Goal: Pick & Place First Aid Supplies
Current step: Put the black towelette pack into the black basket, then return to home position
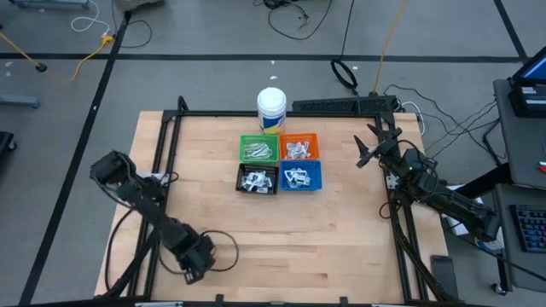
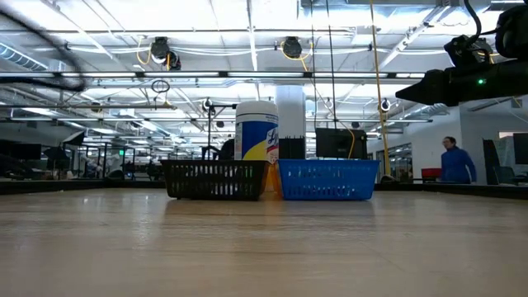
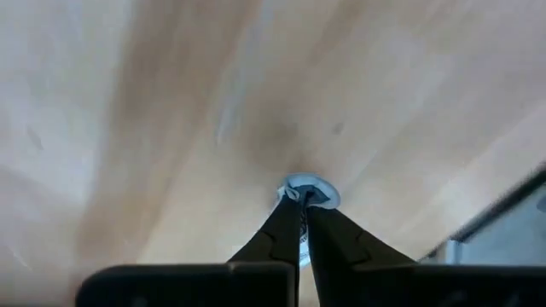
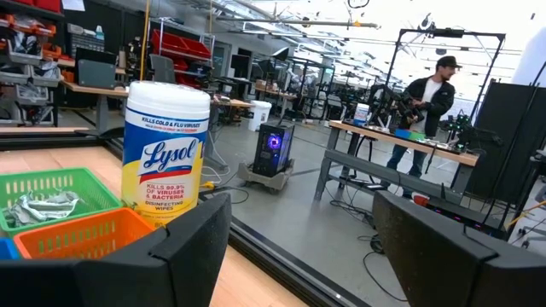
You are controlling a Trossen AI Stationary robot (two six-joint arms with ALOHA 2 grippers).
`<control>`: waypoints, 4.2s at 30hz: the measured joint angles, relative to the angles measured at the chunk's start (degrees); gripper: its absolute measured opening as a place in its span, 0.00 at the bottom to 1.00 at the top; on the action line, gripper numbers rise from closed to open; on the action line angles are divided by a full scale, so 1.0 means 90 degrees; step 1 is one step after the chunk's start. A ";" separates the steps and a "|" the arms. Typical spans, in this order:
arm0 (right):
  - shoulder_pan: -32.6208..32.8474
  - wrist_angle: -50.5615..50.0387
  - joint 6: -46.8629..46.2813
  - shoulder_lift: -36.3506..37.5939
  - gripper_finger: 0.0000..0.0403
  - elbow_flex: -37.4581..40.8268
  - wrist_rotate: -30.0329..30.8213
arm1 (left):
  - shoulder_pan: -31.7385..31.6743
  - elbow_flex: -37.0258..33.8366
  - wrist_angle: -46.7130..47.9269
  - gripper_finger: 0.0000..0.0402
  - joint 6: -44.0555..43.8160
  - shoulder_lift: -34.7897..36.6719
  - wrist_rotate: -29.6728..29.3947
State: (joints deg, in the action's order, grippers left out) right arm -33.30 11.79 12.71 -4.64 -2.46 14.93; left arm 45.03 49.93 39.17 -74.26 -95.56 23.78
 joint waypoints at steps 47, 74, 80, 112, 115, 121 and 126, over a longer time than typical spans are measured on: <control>0.0002 0.0000 0.0000 0.0001 0.69 0.0000 -0.0001 | -0.6349 0.3751 0.4472 0.01 0.9290 -0.0369 -0.1820; 0.0002 0.0000 0.0000 0.0002 0.69 0.0002 0.0000 | -0.6557 0.4845 0.2850 0.71 0.7807 -0.1420 -0.1941; 0.0002 0.0000 0.0000 0.0002 0.69 0.0001 0.0001 | -0.6895 0.4578 0.2202 0.90 0.6997 -0.0534 -0.2365; 0.0002 0.0000 0.0000 0.0001 0.69 0.0001 -0.0001 | -0.7586 -0.4939 -0.7008 0.99 0.8954 0.7260 -0.2939; 0.0002 0.0000 0.0000 0.0001 0.69 0.0000 0.0000 | -0.7586 -0.5253 -0.7005 0.99 0.8863 0.7639 -0.2935; 0.0002 0.0000 0.0000 0.0002 0.69 0.0000 0.0001 | -0.7623 -0.5457 -0.6782 0.99 0.8949 0.8289 -0.2994; 0.0002 0.0000 0.0000 0.0000 0.69 0.0001 -0.0001 | -0.7831 -0.5457 -0.6509 0.99 0.9032 0.8824 -0.3285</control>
State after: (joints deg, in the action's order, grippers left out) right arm -33.28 11.79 12.71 -4.64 -2.45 14.92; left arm -25.45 0.82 -19.41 7.03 -16.14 -5.79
